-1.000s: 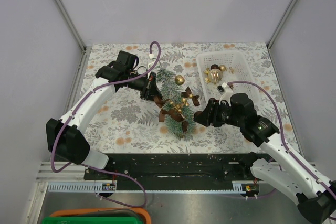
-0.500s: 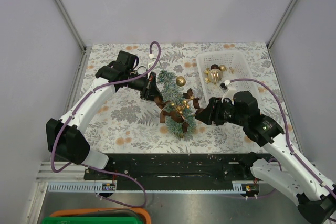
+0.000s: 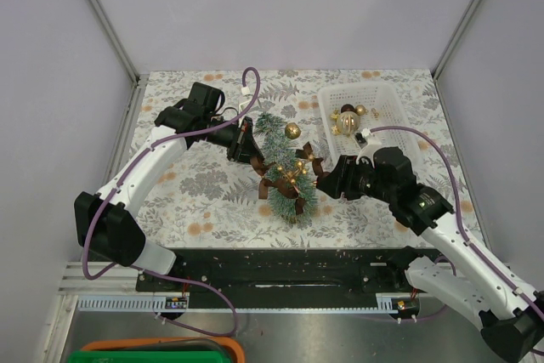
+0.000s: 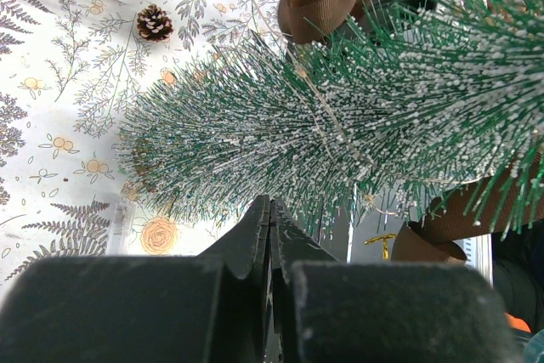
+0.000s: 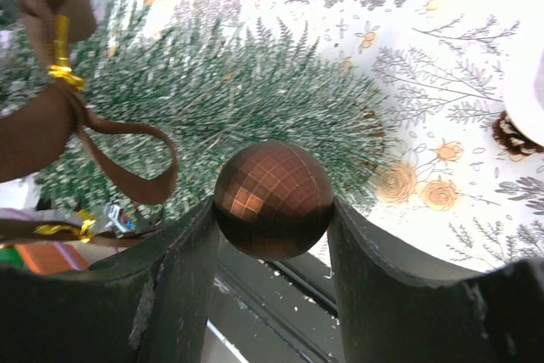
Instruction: Decorate the small christmas tree
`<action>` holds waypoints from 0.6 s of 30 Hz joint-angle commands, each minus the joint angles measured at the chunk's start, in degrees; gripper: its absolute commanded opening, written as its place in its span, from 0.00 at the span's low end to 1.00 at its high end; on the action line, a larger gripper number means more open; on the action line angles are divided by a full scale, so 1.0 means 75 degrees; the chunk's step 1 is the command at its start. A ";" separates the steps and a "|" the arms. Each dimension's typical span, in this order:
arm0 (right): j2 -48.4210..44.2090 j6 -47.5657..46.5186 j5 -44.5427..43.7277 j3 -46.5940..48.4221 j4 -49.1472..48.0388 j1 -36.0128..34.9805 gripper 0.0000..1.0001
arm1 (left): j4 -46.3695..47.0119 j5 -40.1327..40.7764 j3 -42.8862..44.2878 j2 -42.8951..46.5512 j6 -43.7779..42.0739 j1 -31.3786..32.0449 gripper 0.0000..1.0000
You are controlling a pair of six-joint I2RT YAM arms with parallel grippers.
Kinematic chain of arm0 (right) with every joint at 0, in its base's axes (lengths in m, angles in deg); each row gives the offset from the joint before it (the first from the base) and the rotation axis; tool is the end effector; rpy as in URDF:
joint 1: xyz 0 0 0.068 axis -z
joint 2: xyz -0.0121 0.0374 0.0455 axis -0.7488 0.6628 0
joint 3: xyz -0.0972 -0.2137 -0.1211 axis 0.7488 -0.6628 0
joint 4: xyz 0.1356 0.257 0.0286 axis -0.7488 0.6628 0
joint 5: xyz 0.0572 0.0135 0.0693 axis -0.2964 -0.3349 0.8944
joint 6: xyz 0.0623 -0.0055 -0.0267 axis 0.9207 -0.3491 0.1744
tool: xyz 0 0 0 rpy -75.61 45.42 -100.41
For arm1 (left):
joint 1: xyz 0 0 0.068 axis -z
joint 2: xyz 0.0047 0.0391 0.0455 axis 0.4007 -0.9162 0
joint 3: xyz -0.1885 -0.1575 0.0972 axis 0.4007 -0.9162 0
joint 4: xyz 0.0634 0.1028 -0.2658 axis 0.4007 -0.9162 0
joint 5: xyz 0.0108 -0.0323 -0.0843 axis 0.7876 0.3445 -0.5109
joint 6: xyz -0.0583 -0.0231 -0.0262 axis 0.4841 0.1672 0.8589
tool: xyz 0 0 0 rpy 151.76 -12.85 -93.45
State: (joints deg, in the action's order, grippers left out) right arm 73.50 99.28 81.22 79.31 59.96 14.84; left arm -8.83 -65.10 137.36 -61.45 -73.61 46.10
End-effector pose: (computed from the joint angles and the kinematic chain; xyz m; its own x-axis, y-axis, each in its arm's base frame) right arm 0.1846 0.1388 0.2926 -0.6993 0.1325 -0.7024 -0.4181 0.7212 0.5523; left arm 0.2894 -0.1722 0.3189 -0.5721 0.3505 -0.7415 0.8153 0.1447 -0.5607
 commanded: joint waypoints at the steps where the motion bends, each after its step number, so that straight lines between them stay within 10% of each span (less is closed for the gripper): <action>1: 0.0039 -0.0158 -0.0717 -0.0242 -0.0699 -0.0037 0.28 | 0.0132 -0.0116 0.0235 0.0130 -0.0104 0.0038 0.00; 18: -0.0136 0.0076 -0.0296 -0.0676 -0.0783 -0.0037 0.44 | 0.0132 -0.0140 0.0294 0.0118 -0.0069 0.0038 0.00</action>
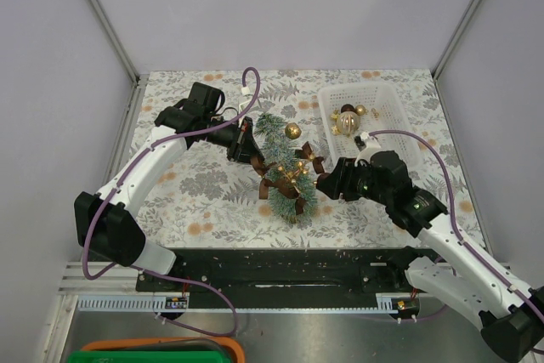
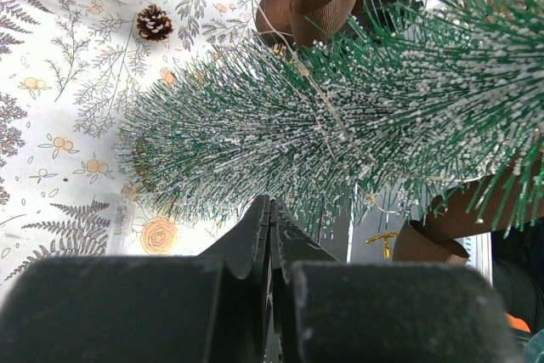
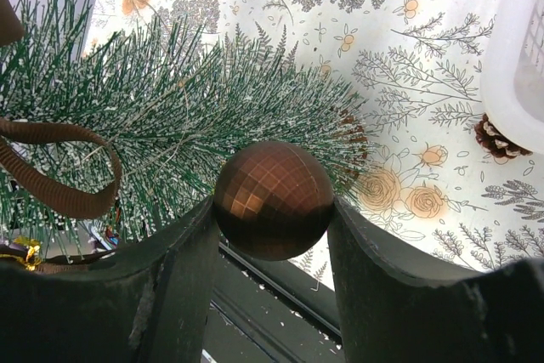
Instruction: Decorate the small christmas tree
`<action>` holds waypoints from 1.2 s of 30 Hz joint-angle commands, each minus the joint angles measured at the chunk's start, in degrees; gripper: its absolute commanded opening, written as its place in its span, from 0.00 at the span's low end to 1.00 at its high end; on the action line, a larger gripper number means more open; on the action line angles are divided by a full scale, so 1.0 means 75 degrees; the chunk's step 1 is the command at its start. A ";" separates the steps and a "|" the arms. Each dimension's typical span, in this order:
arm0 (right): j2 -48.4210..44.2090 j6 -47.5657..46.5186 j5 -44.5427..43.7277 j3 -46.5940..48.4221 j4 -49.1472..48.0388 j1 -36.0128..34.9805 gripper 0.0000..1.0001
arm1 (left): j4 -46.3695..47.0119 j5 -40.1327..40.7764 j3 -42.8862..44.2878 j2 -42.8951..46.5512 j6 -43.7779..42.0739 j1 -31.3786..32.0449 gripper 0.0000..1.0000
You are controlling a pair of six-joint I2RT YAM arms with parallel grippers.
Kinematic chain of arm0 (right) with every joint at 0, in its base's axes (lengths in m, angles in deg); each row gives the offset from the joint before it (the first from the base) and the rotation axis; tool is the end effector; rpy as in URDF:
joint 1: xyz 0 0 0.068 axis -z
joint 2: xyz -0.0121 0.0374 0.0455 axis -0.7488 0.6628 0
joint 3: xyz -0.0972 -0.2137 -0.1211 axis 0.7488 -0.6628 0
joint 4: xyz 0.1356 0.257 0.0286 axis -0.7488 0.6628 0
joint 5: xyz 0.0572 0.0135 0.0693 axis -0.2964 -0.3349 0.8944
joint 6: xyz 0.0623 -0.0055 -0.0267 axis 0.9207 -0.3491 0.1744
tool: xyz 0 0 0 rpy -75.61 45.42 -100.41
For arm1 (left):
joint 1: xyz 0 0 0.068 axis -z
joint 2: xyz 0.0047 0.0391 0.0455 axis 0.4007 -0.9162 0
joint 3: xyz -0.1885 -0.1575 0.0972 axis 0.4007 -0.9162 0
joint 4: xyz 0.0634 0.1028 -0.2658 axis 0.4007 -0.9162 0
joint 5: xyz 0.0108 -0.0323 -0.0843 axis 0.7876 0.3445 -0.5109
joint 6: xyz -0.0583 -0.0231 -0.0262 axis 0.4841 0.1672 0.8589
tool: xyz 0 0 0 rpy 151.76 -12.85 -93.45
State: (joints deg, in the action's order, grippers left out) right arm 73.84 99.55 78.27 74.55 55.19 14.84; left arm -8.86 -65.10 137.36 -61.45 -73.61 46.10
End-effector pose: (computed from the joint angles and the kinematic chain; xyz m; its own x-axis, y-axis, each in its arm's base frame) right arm 0.1905 0.1394 0.2678 -0.6888 0.1513 -0.7090 -0.3859 0.7514 0.5352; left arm 0.2894 -0.1722 0.3189 -0.5725 0.3506 -0.7412 0.8150 0.1448 -0.5610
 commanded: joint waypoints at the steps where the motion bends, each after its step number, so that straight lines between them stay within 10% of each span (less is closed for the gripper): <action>1: -0.0218 0.0041 0.0109 -0.0064 -0.0101 -0.0049 0.45 | 0.0135 -0.0140 0.0282 0.0130 -0.0069 0.0038 0.00; 36: -0.0464 -0.0029 0.0144 -0.0263 0.0275 -0.0037 0.68 | 0.0135 -0.0174 0.0259 0.0141 -0.0093 0.0026 0.00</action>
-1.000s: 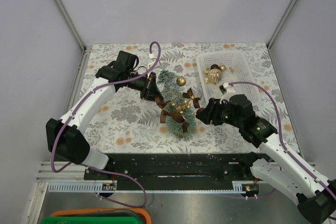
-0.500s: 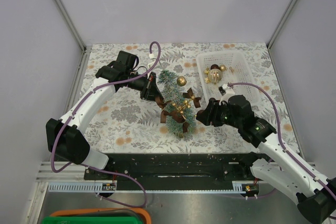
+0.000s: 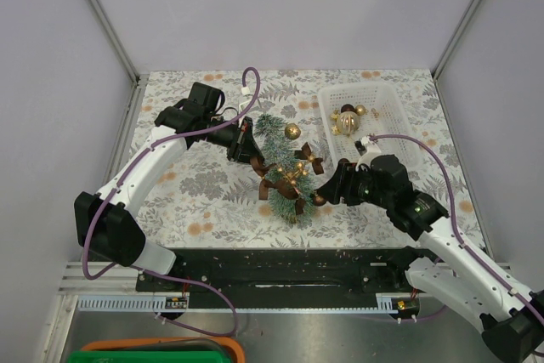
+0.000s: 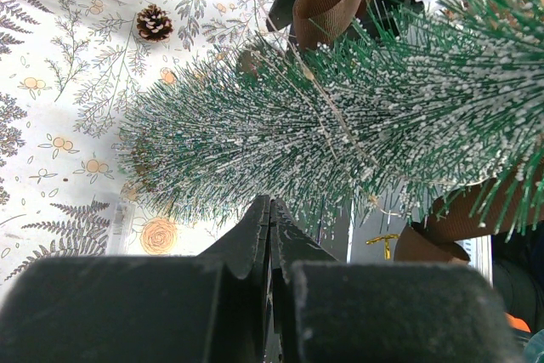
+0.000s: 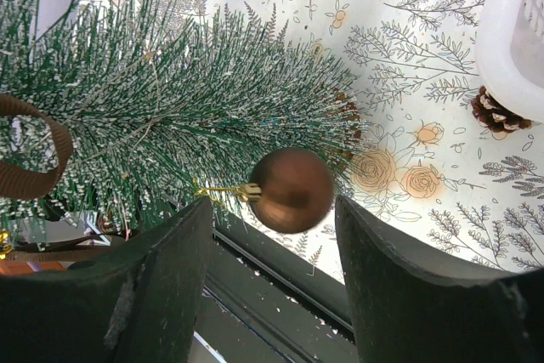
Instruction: Decorate the small christmas tree
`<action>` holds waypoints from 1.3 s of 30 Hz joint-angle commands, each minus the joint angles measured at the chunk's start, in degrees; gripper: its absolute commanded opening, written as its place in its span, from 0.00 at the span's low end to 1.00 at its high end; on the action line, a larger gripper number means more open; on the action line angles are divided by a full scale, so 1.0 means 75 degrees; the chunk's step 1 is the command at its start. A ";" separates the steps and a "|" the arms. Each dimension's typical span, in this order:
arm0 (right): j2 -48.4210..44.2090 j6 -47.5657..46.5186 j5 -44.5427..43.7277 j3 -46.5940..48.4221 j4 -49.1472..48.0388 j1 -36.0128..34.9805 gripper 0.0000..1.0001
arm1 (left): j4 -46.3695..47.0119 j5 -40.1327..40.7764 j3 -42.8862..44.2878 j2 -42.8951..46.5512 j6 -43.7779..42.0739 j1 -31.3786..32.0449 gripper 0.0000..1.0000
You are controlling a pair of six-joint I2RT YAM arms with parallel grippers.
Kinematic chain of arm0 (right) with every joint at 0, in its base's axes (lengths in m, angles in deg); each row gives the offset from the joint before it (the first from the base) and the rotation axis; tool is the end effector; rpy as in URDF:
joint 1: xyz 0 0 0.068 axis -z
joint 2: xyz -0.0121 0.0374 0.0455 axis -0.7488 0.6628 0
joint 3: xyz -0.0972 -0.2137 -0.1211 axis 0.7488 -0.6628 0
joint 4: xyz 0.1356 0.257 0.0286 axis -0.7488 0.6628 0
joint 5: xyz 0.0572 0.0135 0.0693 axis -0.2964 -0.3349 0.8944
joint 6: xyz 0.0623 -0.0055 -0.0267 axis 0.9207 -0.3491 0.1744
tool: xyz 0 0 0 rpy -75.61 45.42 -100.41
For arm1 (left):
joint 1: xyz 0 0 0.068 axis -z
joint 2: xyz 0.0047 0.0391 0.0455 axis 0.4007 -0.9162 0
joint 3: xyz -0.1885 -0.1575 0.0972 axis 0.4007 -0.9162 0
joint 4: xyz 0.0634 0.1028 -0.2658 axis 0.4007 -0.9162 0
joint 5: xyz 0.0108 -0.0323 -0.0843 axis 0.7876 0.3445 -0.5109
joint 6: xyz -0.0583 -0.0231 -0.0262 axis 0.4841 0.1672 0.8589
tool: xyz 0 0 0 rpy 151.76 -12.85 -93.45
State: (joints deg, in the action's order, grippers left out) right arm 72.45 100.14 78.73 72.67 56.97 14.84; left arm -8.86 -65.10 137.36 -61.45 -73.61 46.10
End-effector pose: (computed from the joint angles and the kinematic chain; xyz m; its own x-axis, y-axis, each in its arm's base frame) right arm 0.1847 0.1361 0.2566 -0.7181 0.1411 -0.6815 -0.3650 0.7574 0.5414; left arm 0.2894 -0.1722 0.3189 -0.5725 0.3506 -0.7412 0.8150 0.1448 -0.5610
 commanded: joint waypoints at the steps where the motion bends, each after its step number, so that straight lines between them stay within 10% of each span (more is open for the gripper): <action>1: -0.0371 -0.0120 0.0060 -0.0048 0.0016 -0.0049 0.68 | 0.0135 -0.0175 0.0270 0.0141 -0.0093 0.0026 0.00; 13: -0.0512 -0.0342 -0.0502 0.0338 0.0765 -0.0049 0.70 | 0.0030 -0.0011 0.0329 0.0200 -0.0139 0.0003 0.00; 20: -0.0676 -0.0202 -0.1217 0.1017 0.1362 -0.0049 0.71 | -0.0041 0.0154 0.0235 0.0387 -0.0105 -0.0395 0.62; 30: -0.0783 -0.0202 -0.2482 0.2142 0.2136 -0.0037 0.73 | -0.0942 0.0107 0.0153 0.1195 -0.0643 -0.1719 0.99; 39: 0.1126 -0.0611 -0.3842 0.4227 0.3377 0.0045 0.86 | -0.0955 0.1698 0.0165 0.1512 -0.0024 -0.2903 0.99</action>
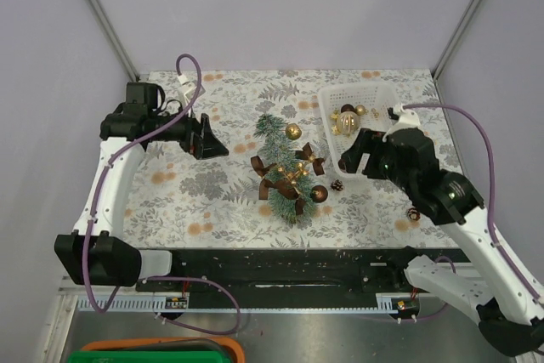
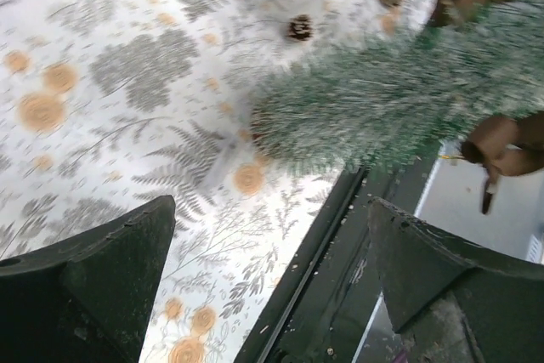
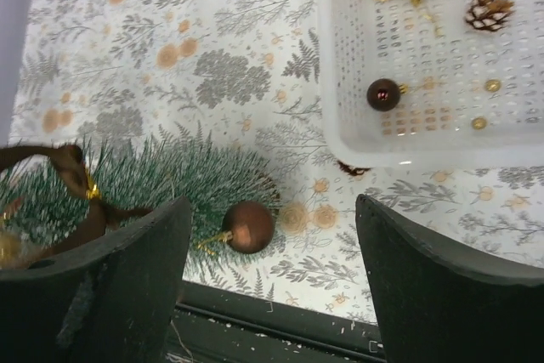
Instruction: Decorate the small christmas tree
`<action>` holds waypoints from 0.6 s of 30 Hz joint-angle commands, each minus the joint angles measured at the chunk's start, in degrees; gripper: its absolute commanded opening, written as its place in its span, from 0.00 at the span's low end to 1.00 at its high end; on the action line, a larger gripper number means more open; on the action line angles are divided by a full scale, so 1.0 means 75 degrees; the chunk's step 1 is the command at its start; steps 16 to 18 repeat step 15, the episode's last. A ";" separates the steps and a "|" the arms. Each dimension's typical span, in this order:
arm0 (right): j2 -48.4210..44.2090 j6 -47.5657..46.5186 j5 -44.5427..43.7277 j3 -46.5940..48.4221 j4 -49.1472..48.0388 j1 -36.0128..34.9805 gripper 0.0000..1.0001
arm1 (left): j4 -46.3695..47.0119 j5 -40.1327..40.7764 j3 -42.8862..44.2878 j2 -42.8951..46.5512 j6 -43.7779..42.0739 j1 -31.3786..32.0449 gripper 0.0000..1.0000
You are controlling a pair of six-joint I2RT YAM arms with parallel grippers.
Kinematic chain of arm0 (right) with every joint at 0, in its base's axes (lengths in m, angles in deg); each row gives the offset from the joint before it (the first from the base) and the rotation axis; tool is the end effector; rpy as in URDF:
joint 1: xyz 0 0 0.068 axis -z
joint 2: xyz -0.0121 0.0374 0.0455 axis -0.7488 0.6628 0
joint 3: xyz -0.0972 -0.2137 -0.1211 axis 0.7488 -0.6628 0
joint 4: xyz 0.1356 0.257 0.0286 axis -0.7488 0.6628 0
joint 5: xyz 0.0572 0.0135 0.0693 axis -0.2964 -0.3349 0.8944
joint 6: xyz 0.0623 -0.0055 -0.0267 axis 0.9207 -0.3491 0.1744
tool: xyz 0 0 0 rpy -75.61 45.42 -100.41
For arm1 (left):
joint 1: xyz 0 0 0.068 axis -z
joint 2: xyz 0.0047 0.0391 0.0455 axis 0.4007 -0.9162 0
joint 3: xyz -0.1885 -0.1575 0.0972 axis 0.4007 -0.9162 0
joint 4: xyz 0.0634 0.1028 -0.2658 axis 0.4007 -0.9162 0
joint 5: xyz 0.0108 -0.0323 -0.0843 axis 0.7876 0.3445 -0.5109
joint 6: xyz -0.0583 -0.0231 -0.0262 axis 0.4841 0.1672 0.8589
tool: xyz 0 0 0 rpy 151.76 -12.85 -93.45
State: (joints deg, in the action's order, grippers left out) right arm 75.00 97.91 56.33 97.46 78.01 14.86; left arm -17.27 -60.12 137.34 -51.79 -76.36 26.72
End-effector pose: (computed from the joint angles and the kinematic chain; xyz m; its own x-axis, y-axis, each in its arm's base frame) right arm 0.1776 0.1058 0.3714 -0.5525 0.2140 -0.8056 -0.1568 0.9225 0.3526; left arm 0.2831 -0.0616 0.3555 -0.6106 0.1805 -0.7711 0.7412 0.4730 -0.4762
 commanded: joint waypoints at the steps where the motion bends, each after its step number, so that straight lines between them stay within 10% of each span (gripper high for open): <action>1: 0.1019 -0.0326 -0.0960 0.1157 0.0723 0.0077 0.86 | 0.0167 0.1407 0.0191 0.0259 0.0484 -0.0377 0.99; 18: 0.1420 -0.0011 0.1800 0.0984 -0.0318 0.3216 0.87 | 0.1034 0.4011 -0.0770 0.1877 0.1130 -0.0916 0.99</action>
